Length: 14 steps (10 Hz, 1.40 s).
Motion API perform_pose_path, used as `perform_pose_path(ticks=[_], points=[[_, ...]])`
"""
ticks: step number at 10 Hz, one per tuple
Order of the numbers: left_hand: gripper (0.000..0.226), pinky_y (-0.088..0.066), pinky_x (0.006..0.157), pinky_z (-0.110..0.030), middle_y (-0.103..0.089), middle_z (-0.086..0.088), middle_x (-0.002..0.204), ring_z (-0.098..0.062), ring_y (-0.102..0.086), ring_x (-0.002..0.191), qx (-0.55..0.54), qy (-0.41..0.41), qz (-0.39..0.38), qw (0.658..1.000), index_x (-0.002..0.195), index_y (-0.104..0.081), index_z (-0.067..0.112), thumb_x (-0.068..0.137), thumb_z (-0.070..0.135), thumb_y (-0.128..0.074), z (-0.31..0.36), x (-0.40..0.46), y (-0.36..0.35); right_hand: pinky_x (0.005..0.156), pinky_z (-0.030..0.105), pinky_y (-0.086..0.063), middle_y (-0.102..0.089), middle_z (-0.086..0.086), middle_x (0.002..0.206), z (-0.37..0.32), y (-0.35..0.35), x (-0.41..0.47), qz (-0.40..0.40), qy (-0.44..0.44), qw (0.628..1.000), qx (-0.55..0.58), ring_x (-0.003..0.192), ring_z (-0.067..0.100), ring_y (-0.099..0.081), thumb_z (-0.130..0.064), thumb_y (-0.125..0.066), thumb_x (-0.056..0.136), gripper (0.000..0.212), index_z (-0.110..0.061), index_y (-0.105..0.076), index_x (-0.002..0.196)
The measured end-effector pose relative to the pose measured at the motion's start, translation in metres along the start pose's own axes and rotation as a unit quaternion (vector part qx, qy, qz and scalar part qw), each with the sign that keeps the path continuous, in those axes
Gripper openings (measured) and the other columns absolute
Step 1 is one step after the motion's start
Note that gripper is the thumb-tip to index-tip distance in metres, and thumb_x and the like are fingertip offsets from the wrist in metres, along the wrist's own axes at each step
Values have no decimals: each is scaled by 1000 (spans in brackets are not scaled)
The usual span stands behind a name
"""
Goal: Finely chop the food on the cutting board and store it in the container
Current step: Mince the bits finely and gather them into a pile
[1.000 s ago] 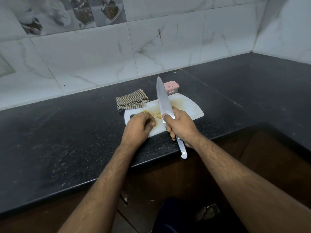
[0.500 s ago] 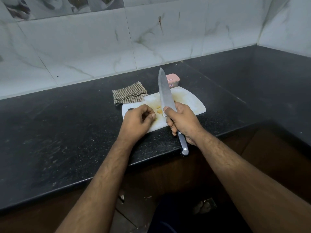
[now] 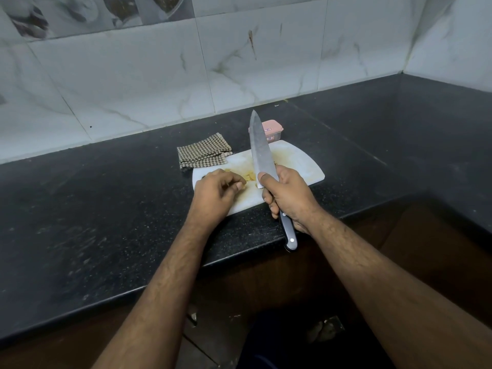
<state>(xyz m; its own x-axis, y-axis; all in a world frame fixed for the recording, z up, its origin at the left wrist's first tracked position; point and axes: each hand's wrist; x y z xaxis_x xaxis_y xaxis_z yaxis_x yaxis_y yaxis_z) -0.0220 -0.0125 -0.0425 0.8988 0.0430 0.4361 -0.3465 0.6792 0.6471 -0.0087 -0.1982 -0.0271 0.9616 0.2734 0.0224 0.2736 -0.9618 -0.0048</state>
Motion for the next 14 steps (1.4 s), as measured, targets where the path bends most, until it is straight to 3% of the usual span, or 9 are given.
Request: perform_pose_path(ticks=[2,3,4,5,6,8,11,13,14], points=[[14,-54,96,-44,-73,22,90,-5,-67,95,-8,28,-16,999,99,-78,27,98,21,-65,1,-2,0,38,25,-35,-54,3,56,1,0,1,-3,-3,1000,-2,37,13,-38,-27,-56,102,22,-9,-59,113],[15,-43,99,-45,-70,19,90,-13,-61,100,34,36,7,999,96,-76,30,100,34,-62,-3,-6,1,38,25,-35,-54,5,57,0,0,0,-7,-1,1000,5,37,14,-38,-28,-56,101,21,-9,-60,112],[17,-28,92,-40,-63,10,105,-16,-48,110,70,51,26,996,101,-77,30,102,35,-61,-2,-9,4,38,24,-35,-54,5,57,-1,1,-1,2,3,1000,5,37,13,-39,-28,-57,101,20,-11,-61,111],[19,-26,93,-38,-61,12,113,-14,-48,114,60,58,-1,997,114,-74,34,100,28,-64,-1,-13,6,38,24,-35,-55,4,57,0,1,-1,6,6,1000,-2,37,13,-40,-29,-57,101,20,-11,-61,110],[29,-28,95,-40,-56,12,107,-13,-45,114,70,66,-40,995,123,-72,36,97,24,-64,0,-14,5,38,24,-36,-56,4,57,2,0,-3,7,7,1000,-12,37,13,-40,-29,-57,101,21,-12,-61,112],[25,-24,88,-39,-53,13,97,-13,-44,108,89,62,-61,992,115,-72,43,98,30,-62,4,-11,5,38,24,-36,-55,4,58,-1,-1,-4,7,6,1000,-18,38,13,-41,-28,-56,101,20,-13,-62,113],[5,-29,92,-42,-60,14,97,-13,-52,103,67,69,-26,995,97,-74,34,93,35,-72,7,-13,7,38,24,-36,-56,3,57,-1,-2,-5,7,10,999,-32,38,13,-41,-29,-56,101,18,-15,-63,111],[20,-46,97,-53,-65,12,90,-10,-62,91,12,90,-14,996,80,-68,34,79,50,-80,4,-14,8,38,24,-36,-56,3,57,0,-3,-4,6,6,999,-34,38,13,-41,-30,-56,101,20,-15,-63,113],[27,-50,97,-53,-67,13,92,-6,-64,89,-20,99,-18,995,91,-71,36,74,55,-77,4,-15,9,37,24,-36,-55,3,56,-2,-3,-5,9,4,999,-32,37,13,-40,-29,-56,101,20,-13,-63,113]])
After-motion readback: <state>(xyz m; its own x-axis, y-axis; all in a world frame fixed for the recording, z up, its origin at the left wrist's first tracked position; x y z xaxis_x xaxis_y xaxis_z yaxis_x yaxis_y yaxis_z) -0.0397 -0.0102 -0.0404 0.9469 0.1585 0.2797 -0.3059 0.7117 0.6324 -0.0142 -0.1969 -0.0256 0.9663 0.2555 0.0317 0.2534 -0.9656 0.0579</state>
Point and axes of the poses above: each hand's wrist, its own x-axis towards the middle knuckle, its own y-axis out of the back of the hand, z = x × y
